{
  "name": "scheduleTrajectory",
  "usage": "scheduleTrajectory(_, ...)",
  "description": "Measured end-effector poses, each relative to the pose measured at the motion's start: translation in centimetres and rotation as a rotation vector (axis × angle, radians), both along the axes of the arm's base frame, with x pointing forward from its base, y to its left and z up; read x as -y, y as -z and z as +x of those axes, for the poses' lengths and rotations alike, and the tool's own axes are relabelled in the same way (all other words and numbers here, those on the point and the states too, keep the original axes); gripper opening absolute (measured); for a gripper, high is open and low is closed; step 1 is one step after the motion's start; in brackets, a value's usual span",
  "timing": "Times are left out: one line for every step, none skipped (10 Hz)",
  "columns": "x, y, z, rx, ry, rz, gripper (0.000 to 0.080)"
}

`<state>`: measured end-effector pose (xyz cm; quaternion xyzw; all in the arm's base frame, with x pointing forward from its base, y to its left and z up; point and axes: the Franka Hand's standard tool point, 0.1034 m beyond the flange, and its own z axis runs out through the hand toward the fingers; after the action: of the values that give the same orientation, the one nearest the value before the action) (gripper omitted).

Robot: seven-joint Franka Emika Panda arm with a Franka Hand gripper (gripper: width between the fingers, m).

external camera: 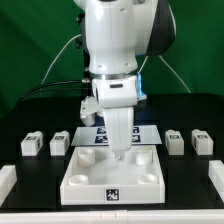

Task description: Assemble one leg

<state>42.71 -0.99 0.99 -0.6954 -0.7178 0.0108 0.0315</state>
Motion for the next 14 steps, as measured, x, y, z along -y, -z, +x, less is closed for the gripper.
scheduleTrajectory(0.22, 0.23, 0.07, 0.016, 0.005, 0.002, 0.065)
scheduleTrajectory(0.62, 0.33, 0.19, 0.025, 0.017, 0.002, 0.065)
scheduleTrajectory(0.59, 0.34, 0.17, 0.024, 0.02, 0.002, 0.065)
scheduleTrajectory(0.62, 0.35, 0.16, 0.023, 0.021, 0.002, 0.0527)
scheduleTrajectory(0.65, 0.37, 0.14, 0.023, 0.022, 0.002, 0.0388)
scheduleTrajectory(0.65, 0.38, 0.13, 0.023, 0.022, 0.002, 0.0253)
scheduleTrajectory(0.66, 0.39, 0.13, 0.023, 0.023, 0.002, 0.0253)
scheduleTrajectory(0.68, 0.39, 0.15, 0.024, 0.024, 0.002, 0.0067)
scheduleTrajectory(0.7, 0.28, 0.38, 0.034, 0.025, 0.002, 0.0054)
scheduleTrajectory(0.7, 0.28, 0.39, 0.034, 0.025, 0.002, 0.0054)
scheduleTrajectory(0.7, 0.28, 0.4, 0.035, 0.025, 0.002, 0.0054)
scheduleTrajectory(0.7, 0.28, 0.4, 0.035, 0.025, 0.002, 0.0054)
scheduleTrajectory(0.7, 0.28, 0.4, 0.035, 0.025, 0.002, 0.0054)
scheduleTrajectory(0.7, 0.27, 0.41, 0.035, 0.025, 0.002, 0.0054)
